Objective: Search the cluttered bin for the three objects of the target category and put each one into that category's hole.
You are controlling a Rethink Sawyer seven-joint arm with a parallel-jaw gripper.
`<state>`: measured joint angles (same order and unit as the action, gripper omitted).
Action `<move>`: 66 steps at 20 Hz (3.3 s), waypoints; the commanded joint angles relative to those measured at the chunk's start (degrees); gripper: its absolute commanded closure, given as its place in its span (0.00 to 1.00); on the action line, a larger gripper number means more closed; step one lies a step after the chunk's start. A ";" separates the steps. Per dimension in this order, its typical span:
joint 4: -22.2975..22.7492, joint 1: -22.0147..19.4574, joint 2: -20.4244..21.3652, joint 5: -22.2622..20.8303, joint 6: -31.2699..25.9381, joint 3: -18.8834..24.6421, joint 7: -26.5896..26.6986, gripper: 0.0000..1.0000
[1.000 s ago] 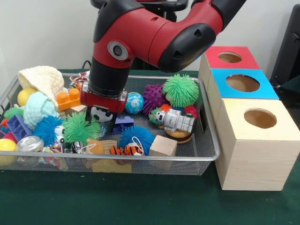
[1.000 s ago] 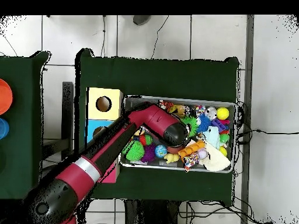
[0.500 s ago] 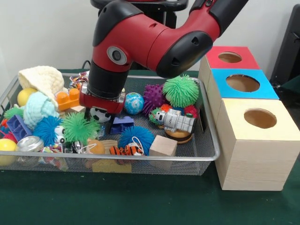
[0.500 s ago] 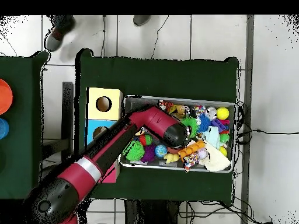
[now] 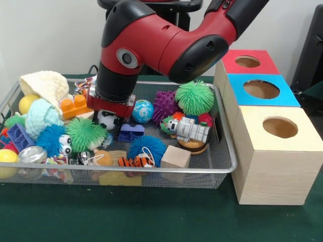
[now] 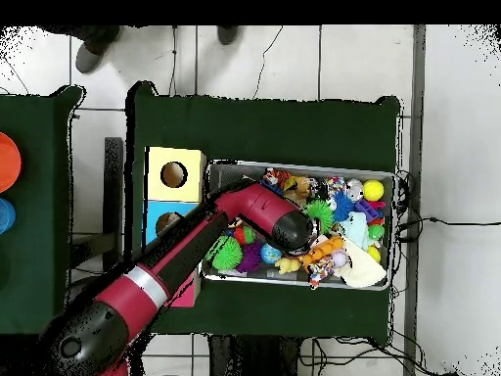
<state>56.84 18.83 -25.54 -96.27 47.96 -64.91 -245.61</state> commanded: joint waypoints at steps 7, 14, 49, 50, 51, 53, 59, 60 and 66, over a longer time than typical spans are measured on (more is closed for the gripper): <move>0.68 -1.36 -2.46 6.26 -3.87 9.26 -4.45 1.00; 0.79 -1.52 -1.42 8.48 -6.42 9.80 -2.76 1.00; 5.65 4.98 4.47 9.28 -13.09 1.00 6.95 1.00; 4.95 3.82 5.75 10.50 -14.45 2.68 11.41 1.00; 3.89 1.83 7.96 12.20 -15.07 5.63 17.77 1.00; 2.83 -0.12 9.17 13.12 -15.14 8.04 21.89 1.00; 2.65 -4.20 13.15 15.79 -16.94 14.64 31.20 1.00; 2.72 -4.48 13.50 15.86 -17.05 15.28 31.62 1.00; 3.36 -6.07 15.11 16.92 -18.11 18.87 34.07 1.00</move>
<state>67.30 13.91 -12.80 -84.69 31.77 -59.22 -227.55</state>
